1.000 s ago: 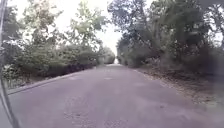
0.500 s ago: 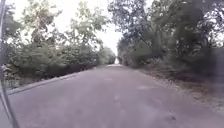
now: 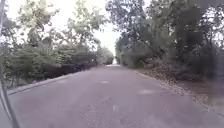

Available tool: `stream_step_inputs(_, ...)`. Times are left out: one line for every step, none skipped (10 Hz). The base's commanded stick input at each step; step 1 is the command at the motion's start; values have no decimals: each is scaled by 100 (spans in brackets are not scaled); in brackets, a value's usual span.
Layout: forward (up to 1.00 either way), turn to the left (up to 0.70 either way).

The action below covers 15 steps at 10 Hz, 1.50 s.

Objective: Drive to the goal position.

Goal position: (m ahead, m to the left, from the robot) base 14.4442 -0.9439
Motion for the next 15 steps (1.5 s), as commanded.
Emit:
stream_step_inputs(70, 0)
stream_step_inputs(70, 0)
stream_step_inputs(70, 0)
stream_step_inputs(70, 0)
stream_step_inputs(70, 0)
stream_step_inputs(70, 0)
stream_step_inputs(70, 0)
stream_step_inputs(70, 0)
stream_step_inputs(70, 0)
stream_step_inputs(70, 0)
stream_step_inputs(70, 0)
stream_step_inputs(70, 0)
stream_step_inputs(70, 0)
stream_step_inputs(70, 0)
stream_step_inputs(70, 0)
